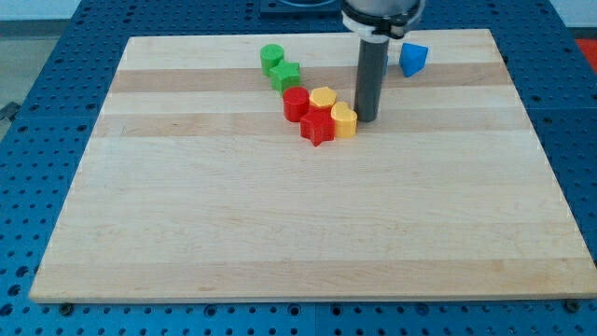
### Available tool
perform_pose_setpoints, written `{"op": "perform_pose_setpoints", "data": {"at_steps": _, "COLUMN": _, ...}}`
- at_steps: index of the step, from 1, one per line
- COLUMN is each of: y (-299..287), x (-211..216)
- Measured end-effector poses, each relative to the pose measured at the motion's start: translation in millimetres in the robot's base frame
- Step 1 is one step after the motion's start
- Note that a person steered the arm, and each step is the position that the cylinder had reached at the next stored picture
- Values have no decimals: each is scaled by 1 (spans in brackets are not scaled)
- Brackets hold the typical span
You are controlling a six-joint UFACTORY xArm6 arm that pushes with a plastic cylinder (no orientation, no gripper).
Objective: Move the green star to the bottom left side of the green circle
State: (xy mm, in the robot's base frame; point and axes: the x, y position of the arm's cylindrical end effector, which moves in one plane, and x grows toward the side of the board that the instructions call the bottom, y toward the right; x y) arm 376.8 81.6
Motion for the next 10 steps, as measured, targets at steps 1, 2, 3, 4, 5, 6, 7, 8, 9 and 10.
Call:
{"op": "perform_pose_setpoints", "data": {"at_steps": 1, "y": 5, "x": -13}}
{"op": "perform_pose_setpoints", "data": {"at_steps": 2, "y": -1, "x": -53}}
{"op": "perform_pose_setpoints", "data": {"at_steps": 3, "y": -27, "x": -73}}
{"op": "perform_pose_setpoints", "data": {"at_steps": 4, "y": -63, "x": -70}}
{"op": "perform_pose_setpoints", "data": {"at_steps": 5, "y": -91, "x": -57}}
{"op": "perform_pose_setpoints", "data": {"at_steps": 6, "y": -120, "x": -48}}
{"op": "perform_pose_setpoints", "data": {"at_steps": 7, "y": -153, "x": -48}}
{"op": "perform_pose_setpoints", "data": {"at_steps": 8, "y": -166, "x": -48}}
{"op": "perform_pose_setpoints", "data": {"at_steps": 9, "y": -175, "x": -48}}
{"op": "perform_pose_setpoints", "data": {"at_steps": 10, "y": -172, "x": -47}}
